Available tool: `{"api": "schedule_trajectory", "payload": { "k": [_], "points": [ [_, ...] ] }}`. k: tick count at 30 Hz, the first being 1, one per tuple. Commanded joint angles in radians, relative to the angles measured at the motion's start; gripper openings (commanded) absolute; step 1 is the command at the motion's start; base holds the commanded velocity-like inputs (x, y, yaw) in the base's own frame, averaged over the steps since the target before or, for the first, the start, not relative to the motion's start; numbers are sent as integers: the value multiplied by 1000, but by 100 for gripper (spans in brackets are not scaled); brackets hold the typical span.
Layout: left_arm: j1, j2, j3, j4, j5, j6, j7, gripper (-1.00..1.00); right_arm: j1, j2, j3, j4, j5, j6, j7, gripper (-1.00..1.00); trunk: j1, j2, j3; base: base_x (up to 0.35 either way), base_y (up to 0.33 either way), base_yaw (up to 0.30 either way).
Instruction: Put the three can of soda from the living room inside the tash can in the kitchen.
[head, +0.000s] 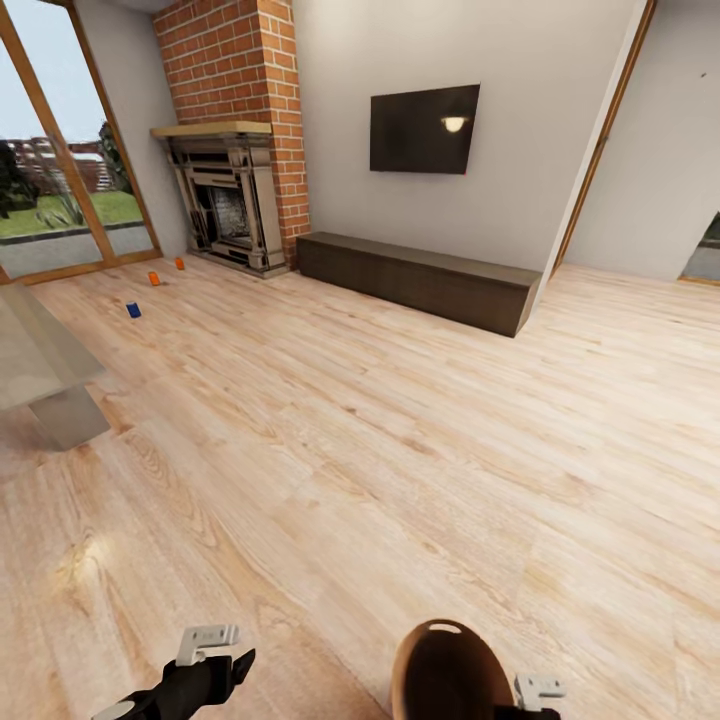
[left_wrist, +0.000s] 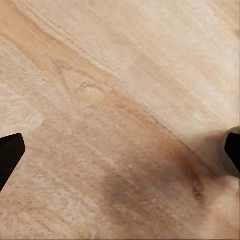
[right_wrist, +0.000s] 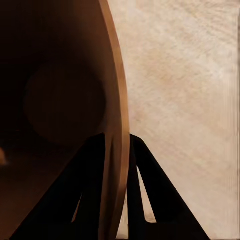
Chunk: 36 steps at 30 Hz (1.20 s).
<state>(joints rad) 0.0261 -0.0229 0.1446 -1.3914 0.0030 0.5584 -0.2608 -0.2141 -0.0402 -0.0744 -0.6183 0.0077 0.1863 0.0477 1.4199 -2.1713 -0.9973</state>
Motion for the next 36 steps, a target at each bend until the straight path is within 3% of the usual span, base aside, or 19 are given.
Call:
{"api": "schedule_trajectory", "payload": {
  "k": [1, 5, 14, 20, 36],
  "points": [
    [0, 0, 0, 0, 0, 0, 0, 100, 0, 0, 2, -6, -7, 6, 8, -100, -4, 7, 3, 0, 0, 0],
    [0, 0, 0, 1, -1, 0, 0, 100, 0, -2, 2, -78, -7, 79, 8, -100, -19, 35, 16, 0, 0, 0],
    [0, 0, 0, 11, -1, 0, 0, 100, -2, 1, 4, -181, -7, 144, 8, -100, -54, 98, 44, 0, 0, 0],
    [0, 0, 0, 19, -1, 0, 0, 100, -2, 4, 3, -268, -7, 236, 6, -100, -77, 140, 63, 0, 0, 0],
    [0, -2, -2, 22, -1, -6, 0, 100, -1, 2, 6, -286, -9, 244, 10, -100, -138, 252, 113, 0, 0, 0]
  ]
}}
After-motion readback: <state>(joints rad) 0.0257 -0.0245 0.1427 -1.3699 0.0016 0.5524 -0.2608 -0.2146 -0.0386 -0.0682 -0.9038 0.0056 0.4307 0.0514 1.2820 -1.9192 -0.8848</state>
